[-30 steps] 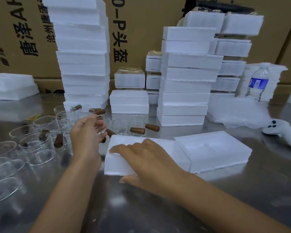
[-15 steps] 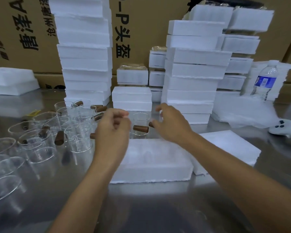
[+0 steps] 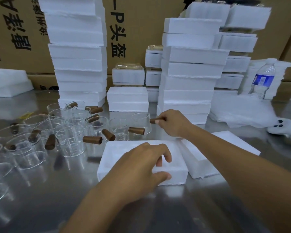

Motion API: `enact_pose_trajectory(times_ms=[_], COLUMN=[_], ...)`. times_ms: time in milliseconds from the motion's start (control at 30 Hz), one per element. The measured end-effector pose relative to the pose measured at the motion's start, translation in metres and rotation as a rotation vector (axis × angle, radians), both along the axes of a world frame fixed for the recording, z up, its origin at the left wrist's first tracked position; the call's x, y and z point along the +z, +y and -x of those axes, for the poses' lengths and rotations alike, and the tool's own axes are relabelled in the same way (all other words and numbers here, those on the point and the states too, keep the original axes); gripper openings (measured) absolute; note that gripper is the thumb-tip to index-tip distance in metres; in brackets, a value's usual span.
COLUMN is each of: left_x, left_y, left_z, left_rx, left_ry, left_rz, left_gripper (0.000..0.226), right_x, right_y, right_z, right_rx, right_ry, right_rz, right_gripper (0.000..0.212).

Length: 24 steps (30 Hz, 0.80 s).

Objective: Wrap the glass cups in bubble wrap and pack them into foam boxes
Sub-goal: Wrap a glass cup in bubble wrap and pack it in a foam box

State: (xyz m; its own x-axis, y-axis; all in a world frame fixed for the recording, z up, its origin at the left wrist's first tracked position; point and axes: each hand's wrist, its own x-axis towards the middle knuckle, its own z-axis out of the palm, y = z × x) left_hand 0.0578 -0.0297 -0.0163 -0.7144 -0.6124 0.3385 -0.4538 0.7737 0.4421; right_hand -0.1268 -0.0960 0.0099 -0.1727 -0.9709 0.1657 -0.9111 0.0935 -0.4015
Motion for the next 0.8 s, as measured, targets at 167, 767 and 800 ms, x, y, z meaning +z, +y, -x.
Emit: enact_pose_trajectory(times_ms=[167,767,800], left_x=[0.001,0.037,0.037], left_y=[-0.001,0.006,0.009], left_z=[0.000,0.055,0.059], left_rx=[0.037,-0.173,-0.172], left_ry=[0.108,1.082,1.109], left_rz=[-0.105,-1.252,-1.286], left_gripper=[0.023,0.056,0.059], right_x=[0.012,0.035,0.035], right_y=[0.016,0.130,0.130], right_z=[0.014,0.054,0.057], right_rx=[-0.123,0.264,0.268], right_ry=[-0.150,-0.561,-0.553], right_rz=[0.224,0.217,0.219], right_gripper=[0.034,0.028,0.027])
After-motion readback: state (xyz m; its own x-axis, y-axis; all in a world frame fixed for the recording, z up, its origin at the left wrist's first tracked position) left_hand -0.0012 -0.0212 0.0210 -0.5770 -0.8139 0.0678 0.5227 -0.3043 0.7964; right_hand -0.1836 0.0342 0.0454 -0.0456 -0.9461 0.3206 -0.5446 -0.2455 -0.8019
